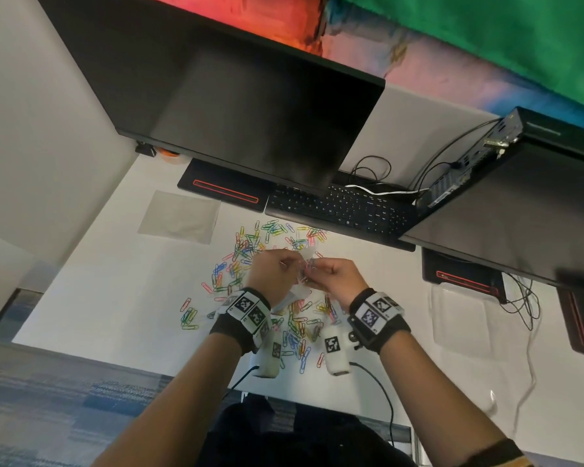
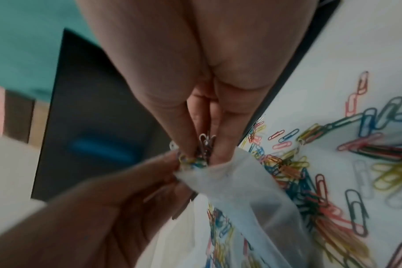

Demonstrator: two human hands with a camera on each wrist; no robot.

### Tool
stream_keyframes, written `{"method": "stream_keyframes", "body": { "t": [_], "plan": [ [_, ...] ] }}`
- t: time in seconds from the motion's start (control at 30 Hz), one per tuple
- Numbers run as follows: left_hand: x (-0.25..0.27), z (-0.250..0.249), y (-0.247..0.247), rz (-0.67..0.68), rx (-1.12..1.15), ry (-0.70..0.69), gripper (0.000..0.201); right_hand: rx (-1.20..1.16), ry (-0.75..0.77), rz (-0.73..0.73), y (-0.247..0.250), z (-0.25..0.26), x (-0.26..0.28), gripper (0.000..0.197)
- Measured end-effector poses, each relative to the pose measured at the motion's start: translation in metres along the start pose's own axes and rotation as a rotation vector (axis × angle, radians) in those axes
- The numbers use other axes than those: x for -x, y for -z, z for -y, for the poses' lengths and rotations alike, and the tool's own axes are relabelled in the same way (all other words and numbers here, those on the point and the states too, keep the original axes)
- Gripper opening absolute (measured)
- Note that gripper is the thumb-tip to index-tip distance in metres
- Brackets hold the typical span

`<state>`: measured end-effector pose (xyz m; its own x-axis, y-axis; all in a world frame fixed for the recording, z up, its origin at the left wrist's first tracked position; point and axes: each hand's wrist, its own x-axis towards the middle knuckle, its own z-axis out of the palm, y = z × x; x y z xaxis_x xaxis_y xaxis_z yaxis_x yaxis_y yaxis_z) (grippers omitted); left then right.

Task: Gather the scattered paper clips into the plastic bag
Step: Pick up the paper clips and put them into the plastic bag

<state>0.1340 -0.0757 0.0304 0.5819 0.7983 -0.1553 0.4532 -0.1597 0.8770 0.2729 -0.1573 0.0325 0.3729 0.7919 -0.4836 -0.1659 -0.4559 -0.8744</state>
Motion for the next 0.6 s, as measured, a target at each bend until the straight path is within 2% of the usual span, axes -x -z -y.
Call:
{"method": "stream_keyframes", "body": {
  "t": [0.23, 0.37, 0.47, 0.6],
  "plan": [
    [0.0, -0.004, -0.006, 0.006, -0.036, -0.035, 0.018, 0.514, 0.101, -0.222, -0.012, -0.001, -0.007, 0.015],
    [0.0, -0.003, -0.006, 0.011, -0.015, -0.011, 0.019, 0.768, 0.205, -0.211, -0.011, 0.001, -0.011, 0.014],
    [0.0, -0.003, -0.007, 0.021, -0.006, -0.019, 0.019, 0.813, 0.188, -0.197, -0.008, 0.003, -0.013, 0.015],
    [-0.002, -0.001, -0.01, 0.038, -0.011, -0.013, 0.019, 0.903, 0.245, -0.137, -0.006, 0.005, -0.011, 0.018]
  ]
}}
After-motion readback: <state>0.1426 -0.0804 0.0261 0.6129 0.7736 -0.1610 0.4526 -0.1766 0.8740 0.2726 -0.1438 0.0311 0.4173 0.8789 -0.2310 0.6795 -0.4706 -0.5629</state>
